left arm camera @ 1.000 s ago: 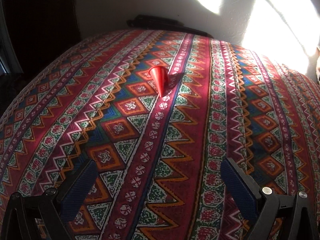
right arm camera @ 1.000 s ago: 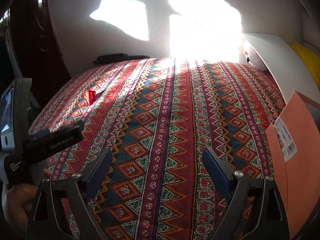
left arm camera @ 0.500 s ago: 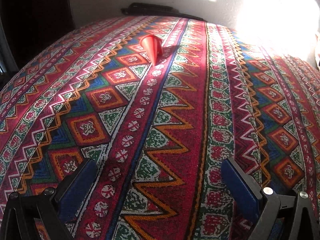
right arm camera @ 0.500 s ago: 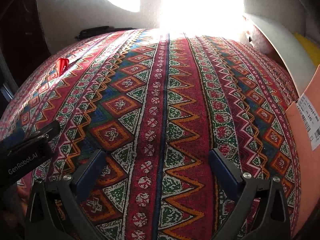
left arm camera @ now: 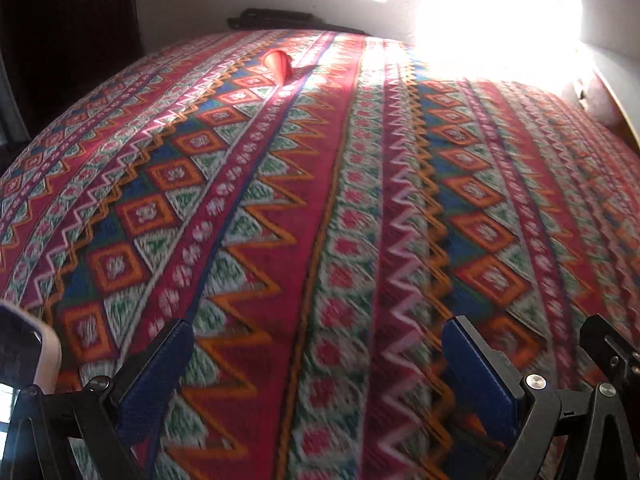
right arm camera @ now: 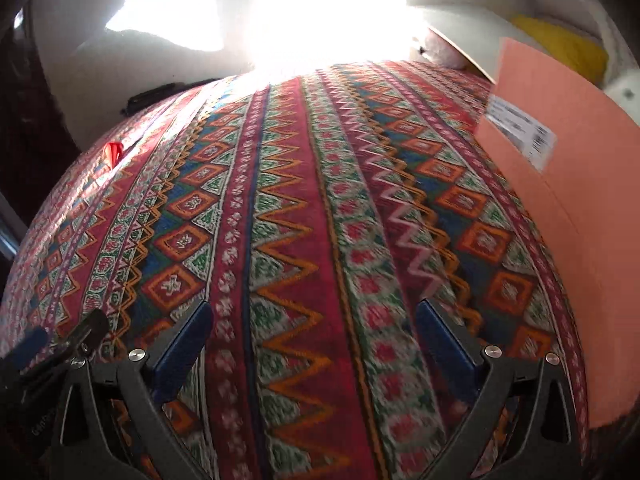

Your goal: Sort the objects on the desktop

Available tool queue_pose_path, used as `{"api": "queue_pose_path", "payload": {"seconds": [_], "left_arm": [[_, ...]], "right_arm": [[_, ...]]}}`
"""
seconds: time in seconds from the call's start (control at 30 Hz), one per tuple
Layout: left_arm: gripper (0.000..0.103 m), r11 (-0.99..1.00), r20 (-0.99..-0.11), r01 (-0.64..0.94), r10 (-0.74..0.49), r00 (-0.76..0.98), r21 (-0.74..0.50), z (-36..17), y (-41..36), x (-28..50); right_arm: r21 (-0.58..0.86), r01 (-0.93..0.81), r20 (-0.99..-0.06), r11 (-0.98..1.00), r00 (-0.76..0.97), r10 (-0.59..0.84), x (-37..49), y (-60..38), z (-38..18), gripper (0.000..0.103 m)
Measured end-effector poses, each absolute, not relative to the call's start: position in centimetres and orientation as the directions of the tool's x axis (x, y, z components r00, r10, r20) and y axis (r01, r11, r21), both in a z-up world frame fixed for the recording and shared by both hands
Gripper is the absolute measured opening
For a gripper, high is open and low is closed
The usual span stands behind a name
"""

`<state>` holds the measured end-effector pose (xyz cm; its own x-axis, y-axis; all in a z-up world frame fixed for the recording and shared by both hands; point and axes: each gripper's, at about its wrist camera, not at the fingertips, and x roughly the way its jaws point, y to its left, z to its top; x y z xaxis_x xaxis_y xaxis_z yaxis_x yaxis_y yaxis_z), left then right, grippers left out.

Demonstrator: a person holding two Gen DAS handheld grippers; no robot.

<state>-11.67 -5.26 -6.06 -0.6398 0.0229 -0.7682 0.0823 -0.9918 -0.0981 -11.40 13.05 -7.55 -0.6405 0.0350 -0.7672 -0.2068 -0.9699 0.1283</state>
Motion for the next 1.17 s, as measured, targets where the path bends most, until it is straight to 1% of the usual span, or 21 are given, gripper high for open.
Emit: {"api": "queue_pose_path", "payload": {"seconds": [0.07,0.1,0.2,0.37,0.43,0.5,0.67,0.77,0.97,1.17], "left_arm": [[0.102,-0.993,-0.762,0.025,0.070,-0.644,-0.112,-4.4,-3.6,-9.2],[0.102,-0.995,-0.753,-0.002,0.076,-0.653,-0.098,-3.4,-2.6,-7.9],[0.102,-0.995,-0.703,-0.077,0.104,-0.704,-0.070,0.2,0.2,-3.9],[0.102,-0.979,-0.634,-0.197,0.184,-0.751,-0.051,4.6,4.7,1.3],[0.102,-0.972,-0.613,-0.235,0.205,-0.763,-0.032,5.8,6.4,2.8],[0.102,-0.960,-0.603,-0.280,0.235,-0.762,-0.021,6.8,8.1,4.0],[0.102,-0.930,-0.596,-0.367,0.288,-0.750,0.013,8.1,11.7,6.5],[0.102,-0.917,-0.597,-0.399,0.308,-0.740,0.022,8.6,13.2,7.6],[0.102,-0.906,-0.603,-0.423,0.322,-0.730,0.029,8.6,14.9,8.8],[0.102,-0.899,-0.564,-0.436,0.346,-0.750,0.028,9.2,15.3,9.9]], "right_arm": [[0.199,-0.259,-0.755,-0.945,-0.655,0.021,-7.5,15.0,-6.4,0.103],[0.218,-0.287,-0.754,-0.933,-0.656,0.026,-5.5,15.9,-5.8,0.103],[0.264,-0.358,-0.737,-0.896,-0.674,0.052,0.7,19.0,-3.2,0.103],[0.177,-0.441,-0.685,-0.880,-0.697,0.212,9.4,23.1,1.5,0.103],[0.163,-0.483,-0.681,-0.860,-0.685,0.256,11.9,24.9,2.5,0.103],[0.183,-0.516,-0.674,-0.837,-0.686,0.275,14.0,26.6,3.3,0.103],[0.176,-0.570,-0.645,-0.803,-0.683,0.344,17.6,29.2,4.6,0.103],[0.175,-0.582,-0.637,-0.794,-0.682,0.360,19.0,30.3,5.3,0.103],[0.196,-0.600,-0.611,-0.776,-0.694,0.382,21.0,31.9,6.3,0.103],[0.208,-0.609,-0.605,-0.765,-0.695,0.389,21.9,33.1,6.4,0.103]]}}
